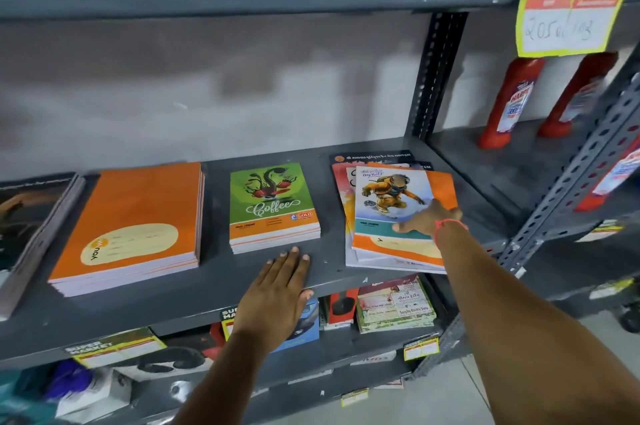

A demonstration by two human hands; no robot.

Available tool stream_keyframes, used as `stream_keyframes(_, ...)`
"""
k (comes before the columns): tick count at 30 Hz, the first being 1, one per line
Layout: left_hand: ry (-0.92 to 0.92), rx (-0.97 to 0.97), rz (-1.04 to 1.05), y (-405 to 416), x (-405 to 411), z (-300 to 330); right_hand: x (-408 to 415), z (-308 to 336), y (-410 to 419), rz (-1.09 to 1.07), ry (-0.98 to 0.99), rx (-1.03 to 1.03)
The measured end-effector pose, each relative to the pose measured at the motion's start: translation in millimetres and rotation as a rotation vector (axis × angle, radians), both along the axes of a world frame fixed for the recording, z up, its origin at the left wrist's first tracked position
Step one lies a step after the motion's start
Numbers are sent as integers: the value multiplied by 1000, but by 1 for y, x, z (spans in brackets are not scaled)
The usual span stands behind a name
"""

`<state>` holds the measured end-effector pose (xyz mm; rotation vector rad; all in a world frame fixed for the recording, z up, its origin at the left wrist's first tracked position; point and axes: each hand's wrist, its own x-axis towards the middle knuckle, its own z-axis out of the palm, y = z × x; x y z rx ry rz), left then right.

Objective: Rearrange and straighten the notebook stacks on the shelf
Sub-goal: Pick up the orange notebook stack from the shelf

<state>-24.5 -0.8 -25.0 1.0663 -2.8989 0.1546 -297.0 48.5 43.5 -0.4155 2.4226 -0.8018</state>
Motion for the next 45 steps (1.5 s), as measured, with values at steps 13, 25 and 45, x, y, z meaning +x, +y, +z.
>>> stream_keyframes(13, 94, 175, -6, -9, 25, 3, -6, 19, -6, -259, -507, -599)
stream_keyframes(25, 261, 101, 292, -18, 79, -2, 112, 27, -85, 38, -648, -576)
stream_keyframes(45, 409, 161, 137, 0, 35, 16, 119, -2, -59, 124, 473, -174)
